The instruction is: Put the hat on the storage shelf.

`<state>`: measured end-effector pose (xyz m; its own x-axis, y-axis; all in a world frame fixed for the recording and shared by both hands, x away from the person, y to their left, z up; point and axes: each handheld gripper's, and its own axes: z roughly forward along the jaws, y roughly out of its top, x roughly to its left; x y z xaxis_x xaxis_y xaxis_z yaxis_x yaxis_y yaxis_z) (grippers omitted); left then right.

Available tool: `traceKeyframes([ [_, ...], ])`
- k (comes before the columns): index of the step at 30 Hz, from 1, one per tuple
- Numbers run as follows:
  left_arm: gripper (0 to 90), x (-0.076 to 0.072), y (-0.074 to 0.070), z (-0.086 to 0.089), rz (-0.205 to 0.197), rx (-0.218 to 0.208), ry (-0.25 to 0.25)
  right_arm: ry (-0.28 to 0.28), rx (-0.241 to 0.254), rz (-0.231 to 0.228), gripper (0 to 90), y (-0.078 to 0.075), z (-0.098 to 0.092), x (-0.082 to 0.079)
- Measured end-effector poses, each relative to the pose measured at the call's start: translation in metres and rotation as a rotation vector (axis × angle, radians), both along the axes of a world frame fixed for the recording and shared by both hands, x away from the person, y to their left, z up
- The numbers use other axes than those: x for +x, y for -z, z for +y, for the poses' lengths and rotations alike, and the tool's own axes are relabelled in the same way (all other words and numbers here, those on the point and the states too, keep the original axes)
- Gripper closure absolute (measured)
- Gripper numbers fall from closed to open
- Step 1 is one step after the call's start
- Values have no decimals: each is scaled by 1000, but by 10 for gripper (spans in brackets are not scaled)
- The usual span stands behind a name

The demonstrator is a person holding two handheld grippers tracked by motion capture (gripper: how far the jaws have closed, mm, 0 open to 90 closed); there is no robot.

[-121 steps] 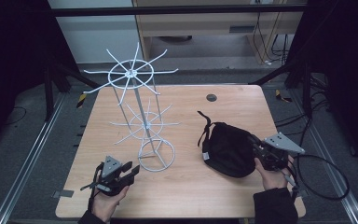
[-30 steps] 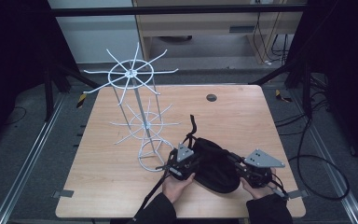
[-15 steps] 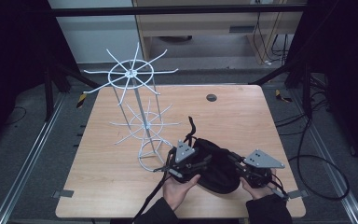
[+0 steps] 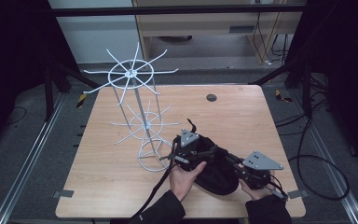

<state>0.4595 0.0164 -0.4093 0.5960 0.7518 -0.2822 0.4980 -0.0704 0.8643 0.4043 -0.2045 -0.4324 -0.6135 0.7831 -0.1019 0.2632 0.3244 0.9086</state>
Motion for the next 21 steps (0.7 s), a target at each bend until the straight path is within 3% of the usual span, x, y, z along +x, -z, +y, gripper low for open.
traceKeyframes([
  [7,258,2,-2,-5,1,8,7,-41,-8,-10,838,0,6,-1],
  [11,271,6,-2,-8,22,8,5,-71,-17,-20,835,0,8,-1],
  [21,527,10,-2,-6,59,-12,8,-121,7,2,788,2,10,0],
])
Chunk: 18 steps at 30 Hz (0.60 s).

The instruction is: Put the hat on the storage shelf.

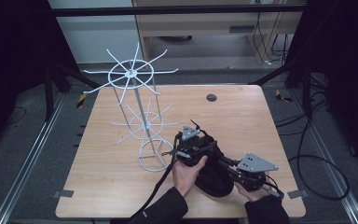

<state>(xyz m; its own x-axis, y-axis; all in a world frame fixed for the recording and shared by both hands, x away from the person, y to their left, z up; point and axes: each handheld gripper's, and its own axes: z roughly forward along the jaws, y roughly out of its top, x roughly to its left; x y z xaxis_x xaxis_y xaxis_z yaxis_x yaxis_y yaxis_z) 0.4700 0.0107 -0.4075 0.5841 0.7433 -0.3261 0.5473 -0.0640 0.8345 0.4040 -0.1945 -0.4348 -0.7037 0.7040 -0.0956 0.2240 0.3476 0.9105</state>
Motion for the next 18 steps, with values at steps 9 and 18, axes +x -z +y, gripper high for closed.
traceKeyframes([
  [9,607,0,-1,-1,-11,-3,16,-43,93,15,664,-9,-5,-3],
  [18,687,2,-3,1,-12,-4,28,56,163,1,627,-18,-27,-1],
])
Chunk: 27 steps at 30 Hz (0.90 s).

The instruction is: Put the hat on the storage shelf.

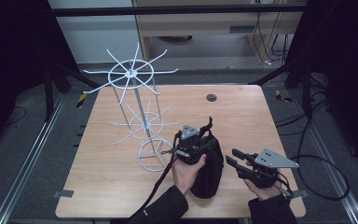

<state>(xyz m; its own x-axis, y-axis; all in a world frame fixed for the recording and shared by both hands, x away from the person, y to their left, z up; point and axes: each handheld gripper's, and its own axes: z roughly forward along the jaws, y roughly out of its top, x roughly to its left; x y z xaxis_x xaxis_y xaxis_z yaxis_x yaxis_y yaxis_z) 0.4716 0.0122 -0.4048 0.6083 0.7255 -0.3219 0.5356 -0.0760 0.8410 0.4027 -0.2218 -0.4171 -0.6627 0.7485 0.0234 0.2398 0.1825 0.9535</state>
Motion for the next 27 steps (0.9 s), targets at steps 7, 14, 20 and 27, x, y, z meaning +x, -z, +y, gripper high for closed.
traceKeyframes([
  [7,749,-1,-1,2,-6,-2,21,56,-77,66,572,21,1,11],
  [14,795,-2,-4,5,-13,-27,51,72,-78,110,515,36,5,19],
  [20,804,-8,-11,6,-39,-53,84,69,-67,143,505,46,13,26],
  [27,807,-17,-23,3,-86,-81,129,58,4,181,563,50,13,33],
])
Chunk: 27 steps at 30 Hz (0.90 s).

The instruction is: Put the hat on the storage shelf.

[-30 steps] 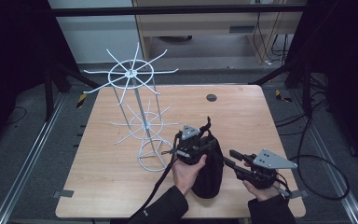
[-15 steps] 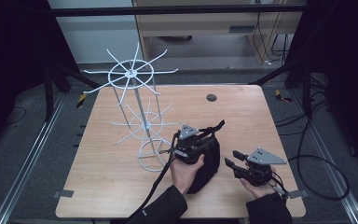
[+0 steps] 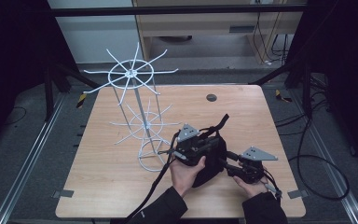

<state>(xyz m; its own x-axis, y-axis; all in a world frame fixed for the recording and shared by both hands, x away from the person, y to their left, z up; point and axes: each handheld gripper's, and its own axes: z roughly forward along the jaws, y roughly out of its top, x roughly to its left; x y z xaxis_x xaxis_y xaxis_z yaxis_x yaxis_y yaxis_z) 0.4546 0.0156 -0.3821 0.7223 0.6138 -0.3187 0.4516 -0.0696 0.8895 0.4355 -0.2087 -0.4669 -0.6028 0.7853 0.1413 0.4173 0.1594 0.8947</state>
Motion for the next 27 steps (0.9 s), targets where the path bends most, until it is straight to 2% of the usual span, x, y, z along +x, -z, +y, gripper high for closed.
traceKeyframes([
  [2,807,-2,-2,-2,-15,1,6,-2,26,9,649,-2,-3,0],
  [3,808,-2,-2,-2,-15,1,6,-2,26,9,649,-2,-3,0],
  [4,808,-4,-3,-3,-20,0,9,-5,37,13,713,-3,-4,0],
  [5,807,-5,-4,-4,-36,7,13,-9,60,18,831,-8,-9,-2],
  [6,808,-5,-4,-4,-36,7,13,-9,66,13,861,-11,-11,-4],
  [8,807,-7,-5,-4,-56,9,8,-7,60,4,874,-13,-13,-4],
  [13,807,-9,-5,-2,-97,22,0,4,38,-30,894,-31,-27,-11],
  [14,805,-9,-5,-1,-101,25,-2,14,9,-45,895,-39,-31,-15],
  [16,805,-9,-4,-2,-112,36,-8,18,-10,-55,895,-42,-31,-16],
  [18,803,-9,-1,-2,-126,55,-15,23,-83,-66,893,-55,-32,-20],
  [19,802,-9,-1,-2,-126,55,-15,23,-83,-66,893,-55,-32,-20],
  [24,801,-8,1,0,-144,85,-29,35,-166,-73,893,-70,-28,-22],
  [27,800,-9,3,2,-147,101,-39,38,-194,-80,892,-76,-24,-22],
])
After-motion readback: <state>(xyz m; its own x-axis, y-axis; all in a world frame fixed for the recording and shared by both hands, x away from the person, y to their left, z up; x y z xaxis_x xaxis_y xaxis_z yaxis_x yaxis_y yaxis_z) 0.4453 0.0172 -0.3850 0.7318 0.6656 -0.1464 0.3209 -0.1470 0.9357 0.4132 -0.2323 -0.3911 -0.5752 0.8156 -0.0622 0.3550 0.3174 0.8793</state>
